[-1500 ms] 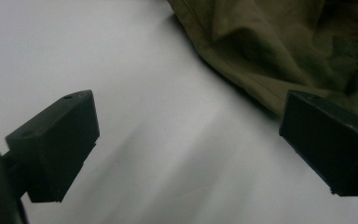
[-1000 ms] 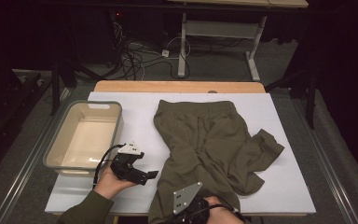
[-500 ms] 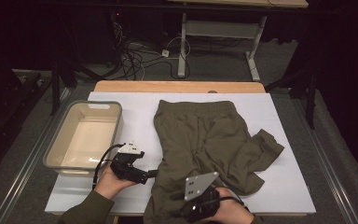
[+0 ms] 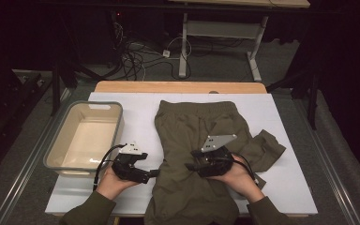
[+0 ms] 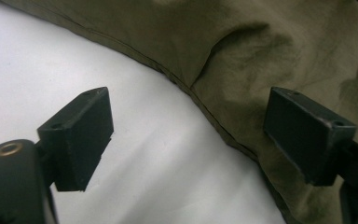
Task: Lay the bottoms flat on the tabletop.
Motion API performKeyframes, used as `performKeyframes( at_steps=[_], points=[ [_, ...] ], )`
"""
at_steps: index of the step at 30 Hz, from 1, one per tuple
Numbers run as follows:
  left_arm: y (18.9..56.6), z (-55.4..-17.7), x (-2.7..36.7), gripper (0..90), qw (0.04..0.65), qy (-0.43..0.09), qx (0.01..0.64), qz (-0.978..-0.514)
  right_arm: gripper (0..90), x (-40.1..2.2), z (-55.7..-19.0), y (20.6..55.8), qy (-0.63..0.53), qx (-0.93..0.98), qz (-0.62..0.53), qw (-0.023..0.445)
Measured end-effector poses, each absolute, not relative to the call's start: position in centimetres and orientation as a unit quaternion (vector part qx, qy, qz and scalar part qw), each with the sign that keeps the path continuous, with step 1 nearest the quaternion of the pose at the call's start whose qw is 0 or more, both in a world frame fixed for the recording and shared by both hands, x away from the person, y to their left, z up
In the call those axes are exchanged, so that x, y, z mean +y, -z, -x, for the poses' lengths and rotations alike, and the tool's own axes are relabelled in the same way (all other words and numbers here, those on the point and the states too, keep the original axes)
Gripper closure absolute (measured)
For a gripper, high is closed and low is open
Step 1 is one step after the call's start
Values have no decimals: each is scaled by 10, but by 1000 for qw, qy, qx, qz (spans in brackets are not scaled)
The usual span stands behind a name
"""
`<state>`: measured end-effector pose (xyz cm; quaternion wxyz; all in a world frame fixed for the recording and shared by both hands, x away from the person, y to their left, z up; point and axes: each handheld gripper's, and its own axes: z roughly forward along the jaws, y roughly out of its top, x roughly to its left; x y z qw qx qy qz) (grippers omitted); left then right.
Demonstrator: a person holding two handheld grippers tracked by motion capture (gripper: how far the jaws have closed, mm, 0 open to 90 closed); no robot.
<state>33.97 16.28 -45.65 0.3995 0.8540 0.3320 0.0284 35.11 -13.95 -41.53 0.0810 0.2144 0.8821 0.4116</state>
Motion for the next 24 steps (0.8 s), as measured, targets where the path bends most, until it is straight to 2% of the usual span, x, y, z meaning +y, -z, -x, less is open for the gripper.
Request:
performKeyframes(
  at_steps=[9,13,16,20,22,24],
  points=[
    [457,-340,163,178,397,-26,330,-856,488,-118,-388,425,-390,886,-239,79],
    [457,-339,163,185,399,-27,329,-856,774,-118,-392,431,-375,890,-242,89],
    [456,-339,163,199,400,-30,331,-854,884,-125,-393,432,-366,893,-244,92],
    [455,-338,164,282,402,-35,335,-852,898,-137,-395,438,-352,896,-254,91],
    [454,-339,164,392,402,-36,339,-850,900,-142,-395,443,-341,899,-260,91],
    [454,-343,161,462,398,-31,344,-850,900,-148,-396,448,-335,900,-265,89]
  ],
)
